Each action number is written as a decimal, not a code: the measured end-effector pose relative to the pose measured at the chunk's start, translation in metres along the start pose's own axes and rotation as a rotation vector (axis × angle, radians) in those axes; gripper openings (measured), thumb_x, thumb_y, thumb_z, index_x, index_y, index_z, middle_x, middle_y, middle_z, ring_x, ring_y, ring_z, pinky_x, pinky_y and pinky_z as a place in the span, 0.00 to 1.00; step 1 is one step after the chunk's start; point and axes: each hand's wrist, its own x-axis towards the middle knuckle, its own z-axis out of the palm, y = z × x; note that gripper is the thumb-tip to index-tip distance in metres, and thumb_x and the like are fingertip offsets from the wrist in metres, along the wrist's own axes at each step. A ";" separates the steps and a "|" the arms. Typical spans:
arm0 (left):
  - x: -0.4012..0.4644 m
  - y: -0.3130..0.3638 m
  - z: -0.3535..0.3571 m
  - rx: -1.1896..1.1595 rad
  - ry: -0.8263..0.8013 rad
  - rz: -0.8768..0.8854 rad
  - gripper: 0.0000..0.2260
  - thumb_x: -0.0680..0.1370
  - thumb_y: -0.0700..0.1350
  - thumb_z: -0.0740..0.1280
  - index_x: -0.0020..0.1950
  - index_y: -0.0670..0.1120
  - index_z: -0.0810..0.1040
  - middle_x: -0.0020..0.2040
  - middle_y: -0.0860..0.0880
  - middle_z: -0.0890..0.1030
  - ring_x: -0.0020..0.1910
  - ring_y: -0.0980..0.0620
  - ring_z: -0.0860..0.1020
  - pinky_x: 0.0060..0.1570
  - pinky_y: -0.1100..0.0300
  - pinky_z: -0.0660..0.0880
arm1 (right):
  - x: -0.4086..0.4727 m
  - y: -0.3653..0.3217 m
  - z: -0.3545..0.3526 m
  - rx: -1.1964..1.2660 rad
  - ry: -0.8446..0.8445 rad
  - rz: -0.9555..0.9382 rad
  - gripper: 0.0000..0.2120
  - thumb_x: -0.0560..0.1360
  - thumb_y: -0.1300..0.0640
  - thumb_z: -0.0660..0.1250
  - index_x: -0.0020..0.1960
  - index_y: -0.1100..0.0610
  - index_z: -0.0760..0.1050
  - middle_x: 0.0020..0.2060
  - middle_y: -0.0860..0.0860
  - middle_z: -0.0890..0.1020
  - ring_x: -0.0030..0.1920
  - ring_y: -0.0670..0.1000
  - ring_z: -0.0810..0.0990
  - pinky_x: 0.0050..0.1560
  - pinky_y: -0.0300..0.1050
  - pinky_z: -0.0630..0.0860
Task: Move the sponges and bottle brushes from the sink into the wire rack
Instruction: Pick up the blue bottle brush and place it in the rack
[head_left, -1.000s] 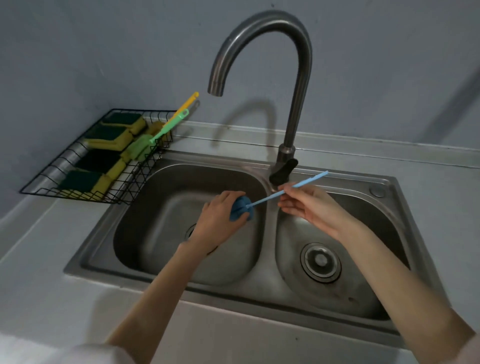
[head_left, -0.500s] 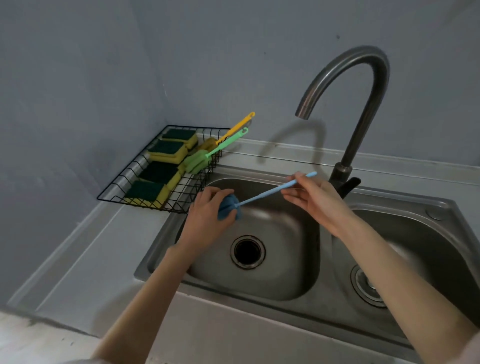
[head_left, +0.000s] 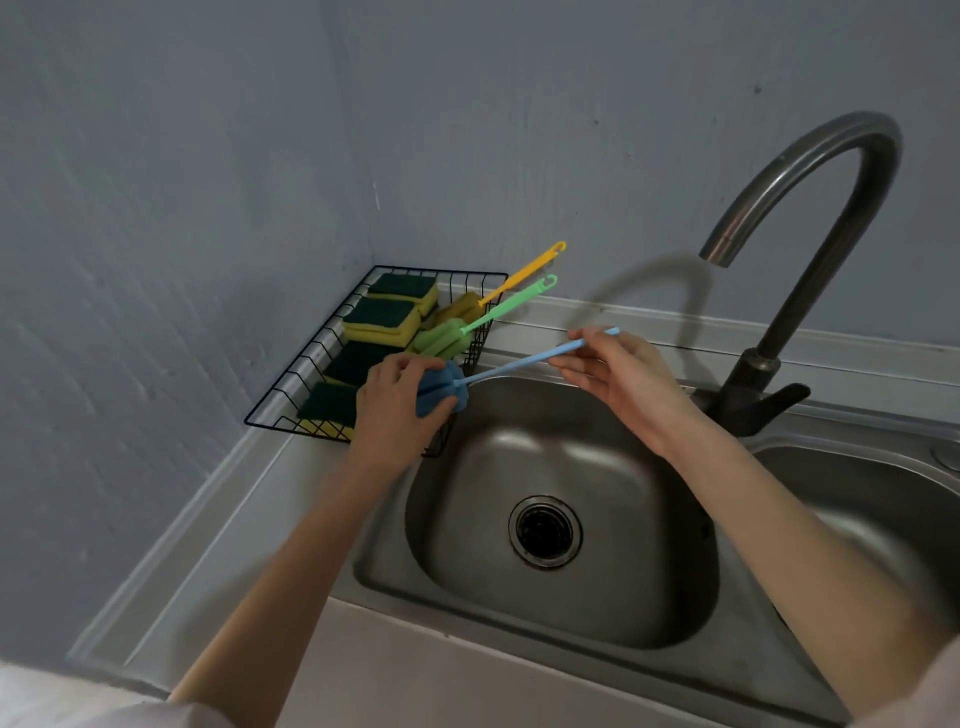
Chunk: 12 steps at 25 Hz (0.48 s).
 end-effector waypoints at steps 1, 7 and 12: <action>0.006 -0.003 0.001 0.008 0.002 0.005 0.17 0.71 0.45 0.69 0.59 0.46 0.73 0.60 0.41 0.72 0.61 0.41 0.67 0.62 0.43 0.66 | 0.005 0.000 0.003 -0.006 0.011 -0.001 0.09 0.77 0.59 0.58 0.44 0.58 0.76 0.41 0.55 0.81 0.38 0.45 0.84 0.42 0.35 0.81; 0.046 -0.027 0.017 -0.029 -0.126 -0.011 0.21 0.74 0.41 0.65 0.66 0.46 0.66 0.67 0.41 0.67 0.65 0.42 0.66 0.64 0.46 0.66 | 0.046 -0.001 0.020 -0.066 0.094 0.009 0.08 0.77 0.59 0.59 0.42 0.57 0.75 0.42 0.54 0.80 0.40 0.48 0.83 0.43 0.34 0.80; 0.069 -0.046 0.039 -0.124 -0.228 -0.059 0.21 0.75 0.40 0.62 0.68 0.45 0.64 0.70 0.42 0.64 0.66 0.44 0.66 0.67 0.51 0.64 | 0.083 0.008 0.026 -0.119 0.130 0.042 0.07 0.77 0.61 0.59 0.43 0.57 0.75 0.41 0.53 0.79 0.40 0.49 0.81 0.42 0.34 0.80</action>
